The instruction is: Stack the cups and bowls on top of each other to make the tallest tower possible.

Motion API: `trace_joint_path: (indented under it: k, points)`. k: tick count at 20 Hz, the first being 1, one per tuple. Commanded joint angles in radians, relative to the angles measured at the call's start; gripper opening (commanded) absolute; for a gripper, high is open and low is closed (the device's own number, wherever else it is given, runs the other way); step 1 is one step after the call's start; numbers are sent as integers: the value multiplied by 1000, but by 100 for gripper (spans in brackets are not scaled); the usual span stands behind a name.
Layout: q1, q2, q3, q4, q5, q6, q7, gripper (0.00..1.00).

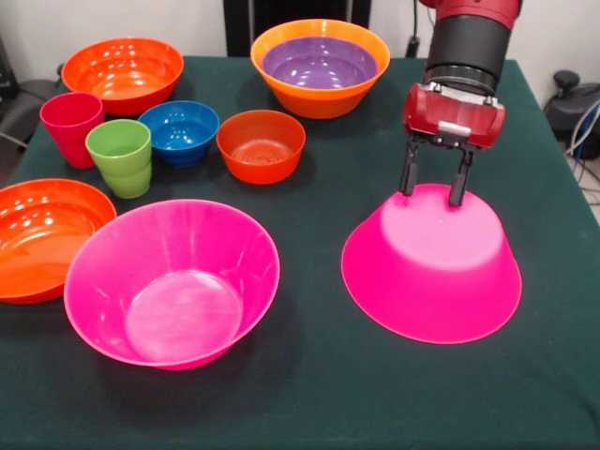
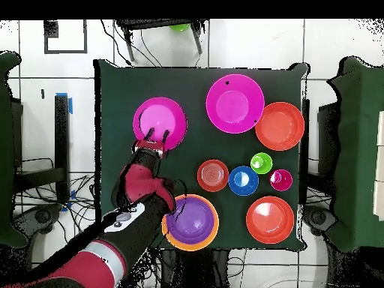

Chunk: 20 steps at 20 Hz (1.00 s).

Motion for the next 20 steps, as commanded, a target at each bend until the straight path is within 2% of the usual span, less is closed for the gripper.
trace_joint_path:
  k: [1,3,4,7,10,13,20]
  points:
    - [32,196,-1,-73,140,-143,31,100]
    - [32,226,-13,-101,172,-182,13,100]
    - [23,231,-15,-115,167,-189,9,100]
    - [-11,237,-19,-179,124,-155,-22,100]
    - [-28,237,-38,-204,105,-139,-38,100]
    - [-63,240,-48,-249,39,-91,-49,100]
    - [-75,244,-70,-243,-7,-67,-28,100]
